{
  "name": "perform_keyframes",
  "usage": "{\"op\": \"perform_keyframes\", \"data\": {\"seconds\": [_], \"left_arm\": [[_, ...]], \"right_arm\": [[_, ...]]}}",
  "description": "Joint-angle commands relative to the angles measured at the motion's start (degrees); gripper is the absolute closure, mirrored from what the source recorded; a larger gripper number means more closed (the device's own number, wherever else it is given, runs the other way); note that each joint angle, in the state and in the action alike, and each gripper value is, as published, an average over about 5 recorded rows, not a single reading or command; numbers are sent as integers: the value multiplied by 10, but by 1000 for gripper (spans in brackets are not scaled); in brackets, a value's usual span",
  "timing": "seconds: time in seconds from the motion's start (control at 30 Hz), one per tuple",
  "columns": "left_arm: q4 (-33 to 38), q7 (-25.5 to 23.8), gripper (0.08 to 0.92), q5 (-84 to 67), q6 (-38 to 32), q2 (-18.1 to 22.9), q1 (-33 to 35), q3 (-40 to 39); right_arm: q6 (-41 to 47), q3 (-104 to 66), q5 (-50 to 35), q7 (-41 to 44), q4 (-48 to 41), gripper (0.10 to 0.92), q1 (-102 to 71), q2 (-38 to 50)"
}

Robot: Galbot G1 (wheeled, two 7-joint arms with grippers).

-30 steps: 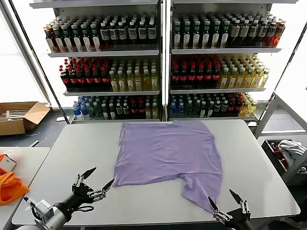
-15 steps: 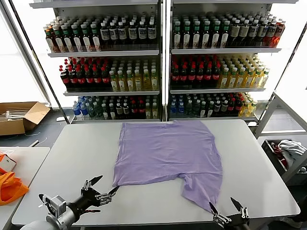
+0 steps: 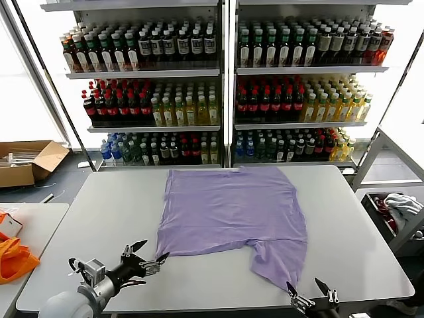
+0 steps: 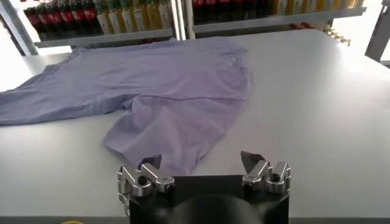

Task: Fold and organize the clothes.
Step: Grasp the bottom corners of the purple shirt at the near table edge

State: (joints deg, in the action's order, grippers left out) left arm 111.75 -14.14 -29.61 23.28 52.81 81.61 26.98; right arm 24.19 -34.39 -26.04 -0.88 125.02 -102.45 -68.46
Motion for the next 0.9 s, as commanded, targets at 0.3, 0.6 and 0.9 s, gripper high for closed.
{"op": "perform_keyframes", "data": {"seconds": [0.3, 0.6, 0.9], "left_arm": [[-29, -1, 177, 1, 5, 25, -22, -13], [-40, -1, 249, -3, 4, 36, -20, -12], [-38, -4, 417, 0, 2, 51, -1, -17]], "right_arm": [[17, 41, 5, -6, -22, 440, 38, 0], [1, 29, 12, 2, -11, 691, 8, -4], [-10, 23, 21, 6, -6, 914, -11, -13]]}}
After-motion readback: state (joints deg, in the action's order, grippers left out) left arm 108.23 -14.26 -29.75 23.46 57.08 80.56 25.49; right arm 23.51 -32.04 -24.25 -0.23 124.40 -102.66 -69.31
